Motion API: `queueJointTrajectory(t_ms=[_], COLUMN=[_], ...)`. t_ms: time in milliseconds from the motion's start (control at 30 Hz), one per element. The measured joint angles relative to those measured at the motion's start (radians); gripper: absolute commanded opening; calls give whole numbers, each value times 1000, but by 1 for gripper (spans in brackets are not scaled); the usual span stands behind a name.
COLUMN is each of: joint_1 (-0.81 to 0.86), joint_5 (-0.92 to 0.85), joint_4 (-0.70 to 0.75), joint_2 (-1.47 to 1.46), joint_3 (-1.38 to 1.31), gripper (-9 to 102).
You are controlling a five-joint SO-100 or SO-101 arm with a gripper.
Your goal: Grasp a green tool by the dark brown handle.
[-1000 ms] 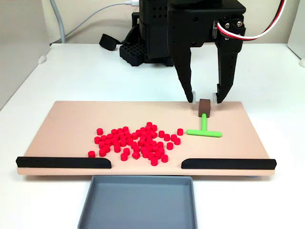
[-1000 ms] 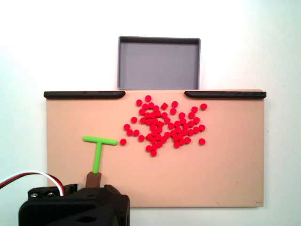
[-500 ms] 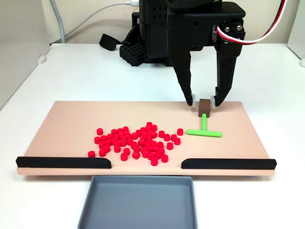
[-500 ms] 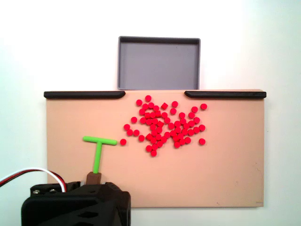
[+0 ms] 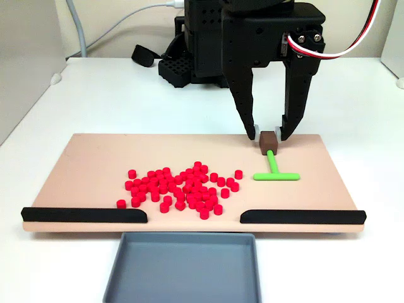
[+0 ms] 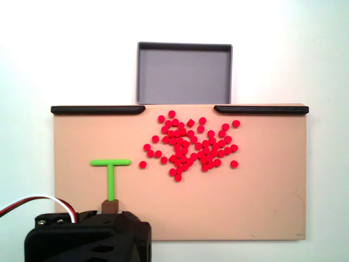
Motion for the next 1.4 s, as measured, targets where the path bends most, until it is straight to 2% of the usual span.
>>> queueJointTrajectory(t_ms=[667, 767, 1400], joint_1=[-8, -8, -26], joint_5=[0, 0, -18], joint_4=[0, 0, 2], joint_2=[0, 0, 44], joint_3=[0, 0, 0], gripper=[8, 0, 0])
